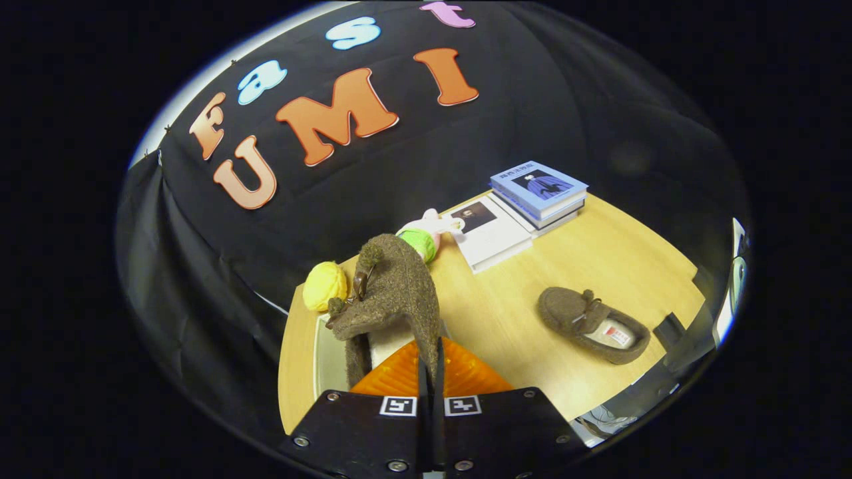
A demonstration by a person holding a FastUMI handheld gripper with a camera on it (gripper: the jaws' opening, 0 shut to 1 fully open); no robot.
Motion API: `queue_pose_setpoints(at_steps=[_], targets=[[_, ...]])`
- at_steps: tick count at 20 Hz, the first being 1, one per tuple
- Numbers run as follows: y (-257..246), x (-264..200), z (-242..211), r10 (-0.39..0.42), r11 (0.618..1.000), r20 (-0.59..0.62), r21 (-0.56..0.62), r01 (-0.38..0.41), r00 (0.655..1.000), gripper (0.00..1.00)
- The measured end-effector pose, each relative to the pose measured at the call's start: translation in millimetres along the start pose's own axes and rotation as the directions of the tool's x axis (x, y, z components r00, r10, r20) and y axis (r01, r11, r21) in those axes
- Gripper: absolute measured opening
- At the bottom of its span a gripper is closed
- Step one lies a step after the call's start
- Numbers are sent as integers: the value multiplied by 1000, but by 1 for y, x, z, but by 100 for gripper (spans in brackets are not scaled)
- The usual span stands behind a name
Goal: Open the storage box then place both shoes into the box .Put the left shoe in first, then the right shoe, with the right side of both shoes facing outward in a uniform manner.
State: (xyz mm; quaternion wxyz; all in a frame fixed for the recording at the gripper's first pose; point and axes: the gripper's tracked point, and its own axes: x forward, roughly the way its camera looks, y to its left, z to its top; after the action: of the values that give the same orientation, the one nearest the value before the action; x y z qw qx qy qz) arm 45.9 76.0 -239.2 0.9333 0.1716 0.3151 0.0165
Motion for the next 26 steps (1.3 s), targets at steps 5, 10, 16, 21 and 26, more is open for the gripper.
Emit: queue_pose_setpoints(at_steps=[5,10,16,21,26], targets=[[55,13,-27,68,997,-56,-36,-70,996,1],[87,31,-58,92,993,-129,-61,-101,987,2],[86,53,-74,54,994,-163,-87,-69,985,2],[81,67,-93,34,995,-223,-81,-53,974,3],[95,65,-96,113,993,-273,-5,-119,955,59]])
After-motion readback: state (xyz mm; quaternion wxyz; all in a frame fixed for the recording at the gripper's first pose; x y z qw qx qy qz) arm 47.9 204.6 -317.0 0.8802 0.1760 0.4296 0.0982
